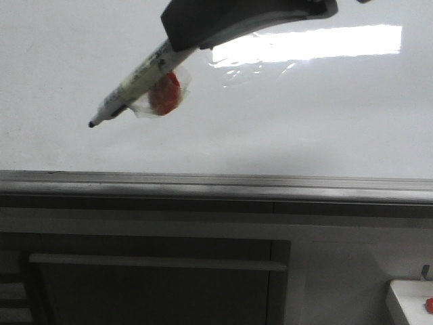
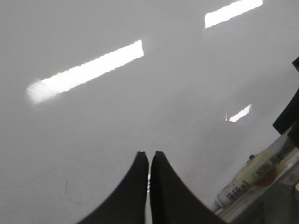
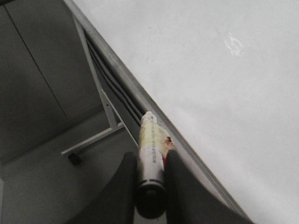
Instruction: Write number 0 on whiteboard
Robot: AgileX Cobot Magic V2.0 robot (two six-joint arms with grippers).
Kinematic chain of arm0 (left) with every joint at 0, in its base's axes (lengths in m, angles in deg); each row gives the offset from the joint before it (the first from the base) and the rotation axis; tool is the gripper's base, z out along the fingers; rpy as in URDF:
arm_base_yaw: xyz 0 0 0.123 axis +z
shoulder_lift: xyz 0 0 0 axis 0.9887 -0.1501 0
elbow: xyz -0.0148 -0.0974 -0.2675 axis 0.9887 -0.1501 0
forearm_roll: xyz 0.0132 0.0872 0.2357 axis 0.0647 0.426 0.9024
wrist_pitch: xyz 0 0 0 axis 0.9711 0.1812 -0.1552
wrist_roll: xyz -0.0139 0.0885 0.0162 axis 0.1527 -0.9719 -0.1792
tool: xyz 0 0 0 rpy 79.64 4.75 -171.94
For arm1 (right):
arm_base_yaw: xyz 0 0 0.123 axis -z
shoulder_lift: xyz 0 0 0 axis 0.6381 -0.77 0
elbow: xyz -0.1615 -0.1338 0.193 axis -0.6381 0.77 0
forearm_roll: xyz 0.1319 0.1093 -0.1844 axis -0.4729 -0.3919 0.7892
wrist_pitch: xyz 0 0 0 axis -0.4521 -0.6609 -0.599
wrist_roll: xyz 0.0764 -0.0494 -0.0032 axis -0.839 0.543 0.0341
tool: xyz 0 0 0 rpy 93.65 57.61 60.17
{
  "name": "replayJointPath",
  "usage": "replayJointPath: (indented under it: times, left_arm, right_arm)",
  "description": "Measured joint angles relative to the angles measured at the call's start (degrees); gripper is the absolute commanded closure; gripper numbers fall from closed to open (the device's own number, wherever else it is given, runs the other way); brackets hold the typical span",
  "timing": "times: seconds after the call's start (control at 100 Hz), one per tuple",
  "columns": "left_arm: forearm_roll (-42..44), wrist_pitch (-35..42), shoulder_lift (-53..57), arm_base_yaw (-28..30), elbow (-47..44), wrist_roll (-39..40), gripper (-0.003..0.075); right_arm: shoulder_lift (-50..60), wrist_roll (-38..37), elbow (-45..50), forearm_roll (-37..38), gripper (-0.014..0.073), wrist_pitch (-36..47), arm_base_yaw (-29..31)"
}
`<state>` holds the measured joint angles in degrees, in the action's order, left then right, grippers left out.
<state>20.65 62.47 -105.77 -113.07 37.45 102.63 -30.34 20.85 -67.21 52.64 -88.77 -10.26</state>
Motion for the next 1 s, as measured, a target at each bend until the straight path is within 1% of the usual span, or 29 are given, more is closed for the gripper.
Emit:
replayJointPath:
  times: [0.12,0.28,0.44,0.67,0.85,1.0]
  left_arm:
    - [-0.4,-0.1,0.0,0.0,0.0,0.0,0.0741]
    - [-0.9,-0.2,0.0,0.0,0.0,0.0,0.0741]
    - [-1.2,-0.3,0.0,0.0,0.0,0.0,0.0741]
    - [-1.4,-0.3,0.0,0.0,0.0,0.0,0.0741]
    - [-3.0,-0.3,0.0,0.0,0.0,0.0,0.0741]
    - [-3.4,-0.3,0.0,0.0,0.0,0.0,0.0741]
  right_arm:
    - [-0.5,0.0,-1.5,-0.3,0.0654,-2.0,2.8]
    - [-2.5,0.0,-5.1,-0.1,0.0654,-5.5,4.7]
    - [-5.7,0.0,-7.6,1.1,0.0654,-7.3,4.8]
    - [-8.8,0.0,-10.1,2.1,0.0654,-7.5,4.8]
    - [-10.9,0.0,-12.3,2.5,0.0654,-7.6,4.8]
    - [-12.5,0.0,-14.5,3.0,0.0654,-7.7,5.6]
